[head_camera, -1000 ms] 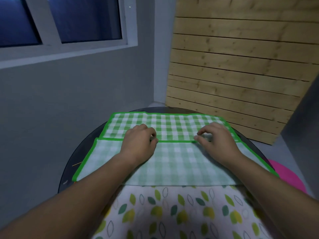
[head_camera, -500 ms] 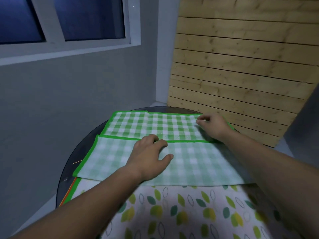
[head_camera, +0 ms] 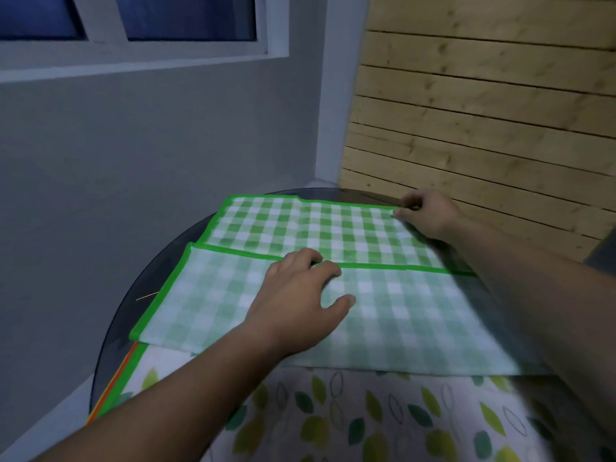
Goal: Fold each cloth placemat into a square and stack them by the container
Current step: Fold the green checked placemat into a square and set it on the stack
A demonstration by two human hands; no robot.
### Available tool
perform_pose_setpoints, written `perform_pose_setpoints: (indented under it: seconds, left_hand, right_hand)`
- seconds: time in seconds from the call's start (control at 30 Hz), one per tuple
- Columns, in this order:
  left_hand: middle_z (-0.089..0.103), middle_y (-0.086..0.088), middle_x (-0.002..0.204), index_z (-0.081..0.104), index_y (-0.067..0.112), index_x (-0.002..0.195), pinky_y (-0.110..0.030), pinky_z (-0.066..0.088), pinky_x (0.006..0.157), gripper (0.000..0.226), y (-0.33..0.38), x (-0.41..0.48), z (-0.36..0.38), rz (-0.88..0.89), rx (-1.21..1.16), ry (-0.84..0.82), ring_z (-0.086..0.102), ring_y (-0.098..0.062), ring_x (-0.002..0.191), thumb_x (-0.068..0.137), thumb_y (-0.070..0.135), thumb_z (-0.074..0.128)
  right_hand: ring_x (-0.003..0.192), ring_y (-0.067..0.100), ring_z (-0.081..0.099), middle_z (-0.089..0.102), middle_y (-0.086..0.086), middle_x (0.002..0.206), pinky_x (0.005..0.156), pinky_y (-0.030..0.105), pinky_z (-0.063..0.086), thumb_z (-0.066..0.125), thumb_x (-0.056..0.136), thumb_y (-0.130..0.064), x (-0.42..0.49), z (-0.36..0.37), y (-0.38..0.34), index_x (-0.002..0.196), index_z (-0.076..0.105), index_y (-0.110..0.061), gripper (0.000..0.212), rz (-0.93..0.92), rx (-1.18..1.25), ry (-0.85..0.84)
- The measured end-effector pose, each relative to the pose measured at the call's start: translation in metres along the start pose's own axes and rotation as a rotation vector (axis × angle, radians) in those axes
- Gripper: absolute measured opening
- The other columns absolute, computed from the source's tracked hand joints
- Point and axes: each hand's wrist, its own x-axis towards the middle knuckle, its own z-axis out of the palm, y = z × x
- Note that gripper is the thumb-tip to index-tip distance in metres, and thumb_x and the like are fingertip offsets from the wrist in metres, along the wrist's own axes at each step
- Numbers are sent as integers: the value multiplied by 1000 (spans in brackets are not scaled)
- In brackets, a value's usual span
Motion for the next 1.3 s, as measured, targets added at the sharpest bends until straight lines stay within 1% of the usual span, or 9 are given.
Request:
perform_pose_setpoints:
  seconds: [0.1,0.23,0.4,0.57,0.7,0.83,0.97,1.07,1.3]
  left_hand:
    - [46,13,128,55,37,129,-32,29,108,50,0,0,1,5,7,1,40,-9,122,89,65,46]
    - [47,12,128,56,37,129,-33,30,108,50,0,0,0,9,15,-2,41,-9,122,89,65,46]
    - [47,12,128,56,37,129,-33,30,108,49,1,0,0,23,18,6,41,-9,122,90,64,47]
    - [49,8,128,59,33,126,-33,32,107,47,2,-2,-1,52,34,11,42,-12,122,91,61,48]
    - [55,4,100,67,23,99,-31,38,83,35,13,-5,-10,139,155,102,50,-17,95,94,52,48]
    - [55,4,73,67,21,81,-29,29,64,32,33,-14,-23,284,311,172,49,-18,68,96,41,49]
    - [61,2,83,69,18,92,-33,40,64,32,53,-26,-45,344,268,184,56,-22,74,94,42,47]
    - [63,-5,91,69,12,96,-39,46,66,30,72,-37,-64,475,242,208,58,-29,78,93,36,51]
    - [58,-15,128,62,11,121,-42,45,94,42,79,-71,-83,547,291,260,56,-33,116,90,38,58]
  right_hand:
    - [88,21,65,68,-1,100,84,34,54,77,81,-37,1,-2,-2,107,69,-24,30,9,24,20]
    - [71,17,64,66,-3,83,65,25,49,80,80,-26,0,-8,-6,96,72,-23,18,-9,37,78]
    - [90,20,65,70,-4,84,86,33,51,77,82,-25,-3,-17,-8,87,76,-23,6,-106,-23,119]
    - [88,16,65,71,-6,85,81,30,49,71,87,-29,-19,-34,-19,80,71,-28,8,-186,-30,82]
    - [87,16,66,71,-6,86,84,33,52,72,87,-31,-48,-60,-33,80,69,-30,8,-240,-55,79]
    - [83,12,64,68,-11,82,79,28,48,72,86,-32,-98,-82,-44,78,67,-33,10,-287,-90,74]
    - [87,17,64,69,-10,82,93,41,44,71,86,-33,-149,-94,-46,81,73,-30,6,-357,-217,102]
    - [87,19,63,69,-6,84,86,44,49,74,82,-29,-179,-97,-43,81,75,-28,2,-427,-218,97]
    - [91,12,64,72,-9,91,89,31,49,77,81,-24,-246,-83,-33,81,76,-23,2,-467,-146,-32]
